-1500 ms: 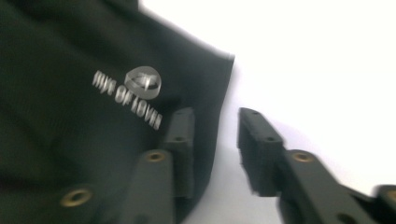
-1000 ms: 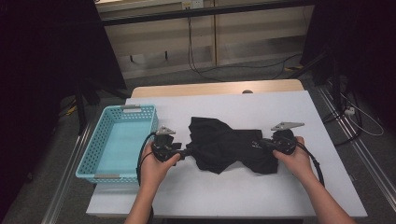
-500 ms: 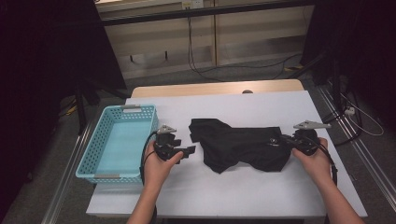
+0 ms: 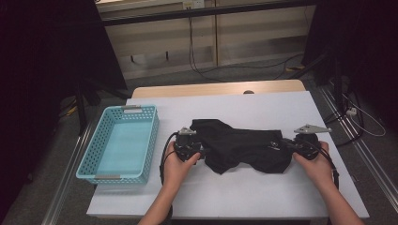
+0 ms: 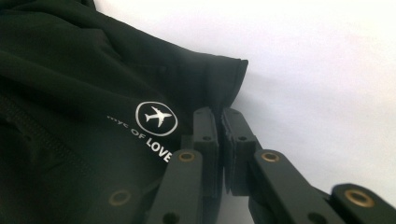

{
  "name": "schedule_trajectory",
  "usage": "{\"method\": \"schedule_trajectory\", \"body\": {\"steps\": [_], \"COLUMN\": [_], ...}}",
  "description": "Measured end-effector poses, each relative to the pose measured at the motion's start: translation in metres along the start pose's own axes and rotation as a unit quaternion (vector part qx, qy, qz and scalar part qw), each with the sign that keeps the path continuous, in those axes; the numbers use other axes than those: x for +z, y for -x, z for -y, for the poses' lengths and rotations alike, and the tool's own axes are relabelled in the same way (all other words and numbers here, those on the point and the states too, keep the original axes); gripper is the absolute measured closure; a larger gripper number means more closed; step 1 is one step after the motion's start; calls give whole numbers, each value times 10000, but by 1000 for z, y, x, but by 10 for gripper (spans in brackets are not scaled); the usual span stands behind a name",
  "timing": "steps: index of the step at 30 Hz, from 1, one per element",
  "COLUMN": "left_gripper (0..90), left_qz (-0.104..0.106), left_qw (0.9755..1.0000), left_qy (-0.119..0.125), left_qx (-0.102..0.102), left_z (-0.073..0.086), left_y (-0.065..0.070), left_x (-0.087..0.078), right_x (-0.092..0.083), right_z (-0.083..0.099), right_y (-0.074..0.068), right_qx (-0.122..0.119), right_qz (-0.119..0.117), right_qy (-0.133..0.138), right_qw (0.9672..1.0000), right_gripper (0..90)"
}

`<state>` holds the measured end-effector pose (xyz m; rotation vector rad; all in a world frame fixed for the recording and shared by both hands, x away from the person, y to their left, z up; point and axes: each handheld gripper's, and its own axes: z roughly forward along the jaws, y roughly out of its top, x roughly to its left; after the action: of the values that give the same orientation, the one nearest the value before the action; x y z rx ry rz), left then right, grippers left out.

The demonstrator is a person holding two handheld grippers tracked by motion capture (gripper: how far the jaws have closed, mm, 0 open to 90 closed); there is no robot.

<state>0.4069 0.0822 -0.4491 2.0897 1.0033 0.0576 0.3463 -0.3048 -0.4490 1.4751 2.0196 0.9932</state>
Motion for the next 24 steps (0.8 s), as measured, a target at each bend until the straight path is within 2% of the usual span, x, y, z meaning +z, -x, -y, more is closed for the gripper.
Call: {"method": "schedule_trajectory", "body": {"steps": [3, 5, 8, 14, 15, 17, 18, 20, 22, 23, 24], "left_gripper": [606, 676, 805, 855, 860, 868, 869, 870, 872, 872, 872], "left_qz": [76, 16, 137, 167, 166, 57, 57, 3, -112, -112, -202], "left_qw": [9999, 9999, 9995, 9988, 9988, 9989, 9989, 9989, 9989, 9989, 9988], "left_qy": [-147, -140, -274, -382, -388, -326, -326, -270, -160, -160, -89], "left_qx": [14, 20, -110, -244, -257, -337, -337, -379, -425, -425, -447], "left_z": [1, 2, 3, 2, 2, 1, 1, 0, -2, -2, -2], "left_y": [4, 5, 5, 3, 2, -6, -6, -11, -17, -17, -19], "left_x": [4, 6, 4, -4, -9, -27, -27, -40, -60, -60, -68], "right_x": [-1, -1, -2, -2, -2, -4, -4, -7, -9, -10, -11], "right_z": [0, 0, 0, -1, -1, -2, -2, -2, -3, -4, -4], "right_y": [0, 0, 0, -2, -3, -4, -4, -6, -9, -10, -13], "right_qx": [-7, -8, -3, 2, 18, 26, 26, 38, 113, 140, 119], "right_qz": [-3, -5, -29, -99, -117, -174, -174, -241, -381, -446, -474], "right_qy": [14, 24, 50, 76, 91, 148, 148, 208, 290, 303, 314], "right_qw": [10000, 10000, 10000, 9999, 9999, 9997, 9997, 9995, 9988, 9984, 9983], "right_gripper": [851, 851, 851, 851, 851, 851, 851, 852, 852, 852, 852]}}
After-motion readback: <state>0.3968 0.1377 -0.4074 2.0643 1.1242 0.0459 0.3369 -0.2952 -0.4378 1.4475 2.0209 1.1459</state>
